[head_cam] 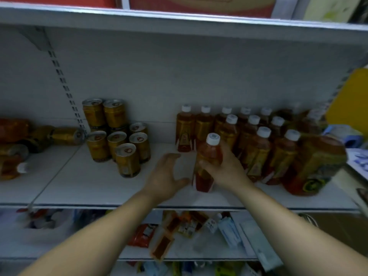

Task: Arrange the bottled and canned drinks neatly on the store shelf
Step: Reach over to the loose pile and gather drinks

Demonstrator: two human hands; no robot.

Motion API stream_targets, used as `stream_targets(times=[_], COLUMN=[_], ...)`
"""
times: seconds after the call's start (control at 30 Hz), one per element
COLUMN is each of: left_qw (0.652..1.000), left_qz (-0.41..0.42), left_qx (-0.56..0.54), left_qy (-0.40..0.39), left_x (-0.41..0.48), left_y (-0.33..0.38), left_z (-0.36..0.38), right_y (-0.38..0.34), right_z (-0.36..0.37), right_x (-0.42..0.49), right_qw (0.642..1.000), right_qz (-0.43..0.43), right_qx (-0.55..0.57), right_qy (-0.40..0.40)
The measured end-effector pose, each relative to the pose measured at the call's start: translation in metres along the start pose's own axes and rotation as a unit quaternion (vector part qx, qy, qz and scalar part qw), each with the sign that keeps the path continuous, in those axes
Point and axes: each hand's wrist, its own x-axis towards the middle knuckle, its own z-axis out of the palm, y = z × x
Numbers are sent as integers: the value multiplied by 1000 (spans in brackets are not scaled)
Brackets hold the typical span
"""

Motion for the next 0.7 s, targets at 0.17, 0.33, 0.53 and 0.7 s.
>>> stream_targets(times=[0.17,0.33,0.53,0.7], left_qw=[978,983,988,992], left_qz=[0,-45,-94,-76], left_qx=[-207,-172,-116,-103], left_qy=[-34,35,40,-7], left_x=[15,26,45,58], left_y=[29,31,50,69], left_z=[53,72,100,119], right_y=[-2,15,64,72], right_z=[-72,-170,-171,-168], right_x=[-7,21,38,39], right_qw=[970,920,883,878], right_qz=[-35,2,21,1], right_qx=[-220,-375,-469,-478], right_qy=[97,116,9,20])
